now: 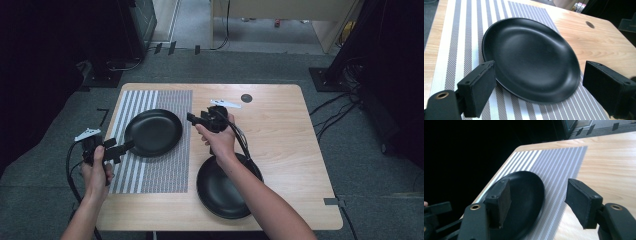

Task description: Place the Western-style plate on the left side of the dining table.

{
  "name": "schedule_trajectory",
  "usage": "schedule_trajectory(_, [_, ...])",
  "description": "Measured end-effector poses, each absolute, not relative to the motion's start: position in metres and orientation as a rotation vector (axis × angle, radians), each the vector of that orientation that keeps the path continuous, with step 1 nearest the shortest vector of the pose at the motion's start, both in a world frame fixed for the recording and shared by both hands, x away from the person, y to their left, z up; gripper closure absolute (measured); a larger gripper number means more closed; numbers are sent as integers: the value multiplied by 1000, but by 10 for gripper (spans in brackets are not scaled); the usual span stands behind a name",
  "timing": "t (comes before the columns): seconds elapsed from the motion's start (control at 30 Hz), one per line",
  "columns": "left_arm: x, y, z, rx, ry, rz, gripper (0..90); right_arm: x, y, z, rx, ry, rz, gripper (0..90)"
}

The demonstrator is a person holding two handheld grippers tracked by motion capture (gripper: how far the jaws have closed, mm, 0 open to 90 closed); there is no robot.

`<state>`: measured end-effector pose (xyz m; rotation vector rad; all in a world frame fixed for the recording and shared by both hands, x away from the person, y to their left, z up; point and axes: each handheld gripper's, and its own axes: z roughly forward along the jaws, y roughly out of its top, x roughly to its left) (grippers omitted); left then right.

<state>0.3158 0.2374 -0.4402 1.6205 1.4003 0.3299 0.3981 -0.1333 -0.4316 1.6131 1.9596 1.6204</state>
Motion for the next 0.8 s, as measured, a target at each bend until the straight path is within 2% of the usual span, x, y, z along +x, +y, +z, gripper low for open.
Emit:
schedule_trajectory(0.27, [273, 236, -438, 1614, 1376, 337, 99, 363, -185, -428, 1535, 1990, 1635, 305])
schedule_trajectory(0.8, [231, 231, -471, 1648, 1448, 405, 101, 313, -261, -429, 1547, 1934, 1583, 281])
